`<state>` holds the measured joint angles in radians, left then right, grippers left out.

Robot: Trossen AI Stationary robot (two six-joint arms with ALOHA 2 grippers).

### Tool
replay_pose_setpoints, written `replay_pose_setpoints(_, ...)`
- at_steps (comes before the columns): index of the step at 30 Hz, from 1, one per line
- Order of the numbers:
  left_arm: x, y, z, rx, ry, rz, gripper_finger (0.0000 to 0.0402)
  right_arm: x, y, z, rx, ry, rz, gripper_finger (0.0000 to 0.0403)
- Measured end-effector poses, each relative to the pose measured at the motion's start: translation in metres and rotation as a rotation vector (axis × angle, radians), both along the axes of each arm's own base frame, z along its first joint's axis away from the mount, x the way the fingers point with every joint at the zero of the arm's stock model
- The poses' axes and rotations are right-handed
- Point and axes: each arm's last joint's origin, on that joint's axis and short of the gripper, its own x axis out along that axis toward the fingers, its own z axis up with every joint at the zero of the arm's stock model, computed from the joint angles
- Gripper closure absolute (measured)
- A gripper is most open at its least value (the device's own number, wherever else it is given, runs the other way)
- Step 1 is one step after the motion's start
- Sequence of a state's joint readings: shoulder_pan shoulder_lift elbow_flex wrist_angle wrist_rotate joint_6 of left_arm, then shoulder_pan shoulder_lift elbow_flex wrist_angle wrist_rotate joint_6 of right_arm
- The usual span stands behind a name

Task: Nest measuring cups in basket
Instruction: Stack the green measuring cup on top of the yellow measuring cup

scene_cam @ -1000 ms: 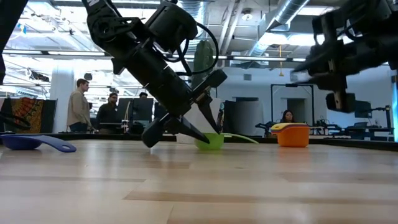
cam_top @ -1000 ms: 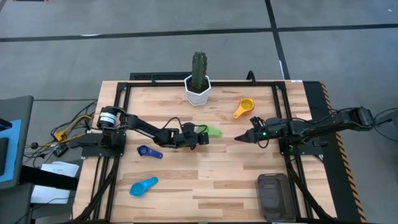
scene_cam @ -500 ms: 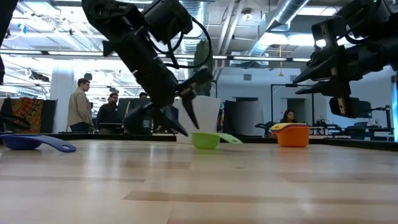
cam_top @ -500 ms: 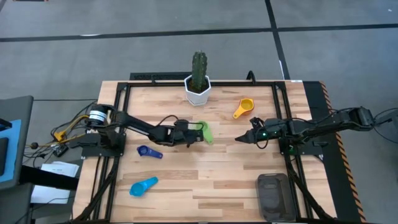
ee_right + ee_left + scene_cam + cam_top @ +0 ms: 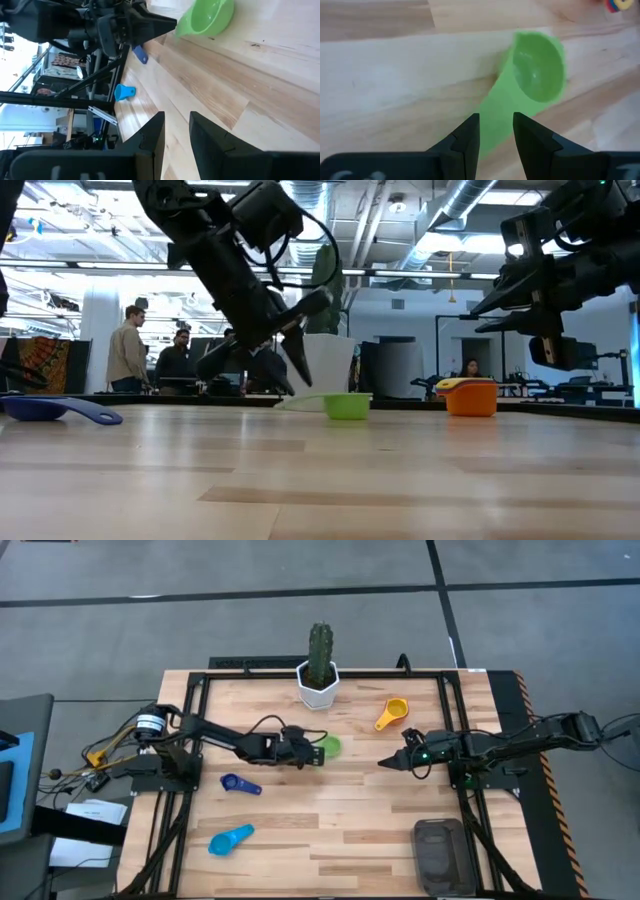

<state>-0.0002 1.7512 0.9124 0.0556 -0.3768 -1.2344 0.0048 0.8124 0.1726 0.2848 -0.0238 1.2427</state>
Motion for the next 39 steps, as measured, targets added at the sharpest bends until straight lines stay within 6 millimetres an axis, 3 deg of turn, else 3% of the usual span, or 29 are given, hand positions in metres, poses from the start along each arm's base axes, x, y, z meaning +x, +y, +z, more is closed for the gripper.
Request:
replay_pose_setpoints(9, -0.001, 0.013, -0.002, 0.02, 0.05, -0.087, 0.0295, 0.0, 0.0, 0.0, -0.013, 0.0, 0.004, 0.029)
replay_pose_setpoints(19, 0.009, 0.009, 0.011, 0.022, 0.003, -0.193, 0.0295, 0.0, -0.001, 0.0, -0.021, 0.0, -0.017, 0.029)
replay_pose_setpoints(26, 0.02, 0.035, 0.033, 0.182, 0.088, -0.369, 0.0295, 0.0, -0.001, 0.0, -0.024, 0.0, -0.027, 0.029)
replay_pose_setpoints(33, 0.017, 0.058, 0.037, 0.256, 0.169, -0.487, 0.0295, 0.0, -0.003, 0.0, -0.019, 0.0, -0.083, 0.029)
replay_pose_setpoints(39, 0.013, 0.05, 0.032, 0.247, 0.233, -0.586, 0.0295, 0.0, -0.003, 0.0, -0.02, -0.001, -0.119, 0.029)
